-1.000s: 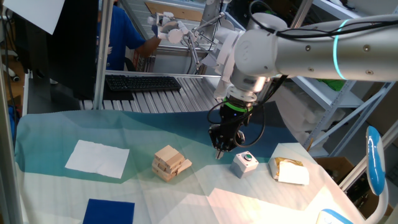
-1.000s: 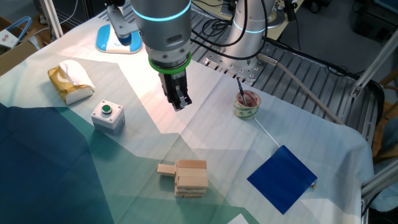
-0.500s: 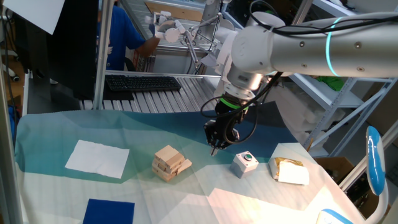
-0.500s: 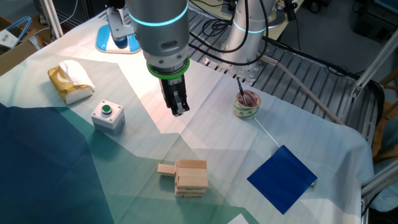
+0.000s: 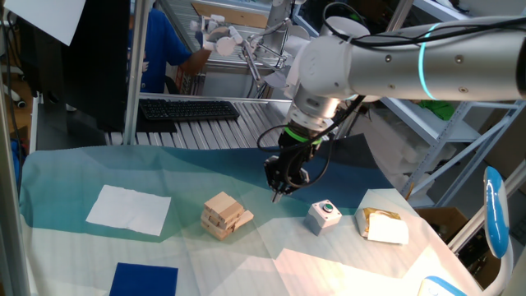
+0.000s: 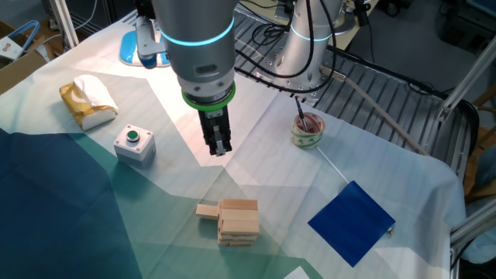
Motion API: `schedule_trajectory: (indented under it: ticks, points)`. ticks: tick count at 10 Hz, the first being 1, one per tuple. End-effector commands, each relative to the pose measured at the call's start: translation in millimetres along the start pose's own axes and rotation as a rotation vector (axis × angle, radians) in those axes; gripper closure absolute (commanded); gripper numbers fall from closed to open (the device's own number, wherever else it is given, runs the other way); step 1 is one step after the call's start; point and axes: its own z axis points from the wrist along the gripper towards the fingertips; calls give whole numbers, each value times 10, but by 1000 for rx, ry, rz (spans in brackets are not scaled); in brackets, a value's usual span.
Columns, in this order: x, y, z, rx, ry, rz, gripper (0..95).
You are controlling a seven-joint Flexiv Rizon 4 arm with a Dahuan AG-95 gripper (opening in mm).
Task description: Play Jenga
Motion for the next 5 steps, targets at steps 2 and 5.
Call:
schedule_trajectory:
  ticks: [2, 5]
  points:
    - [-117, 143, 23, -25, -26, 69, 950]
    - [-204, 266, 41, -27, -25, 89, 950]
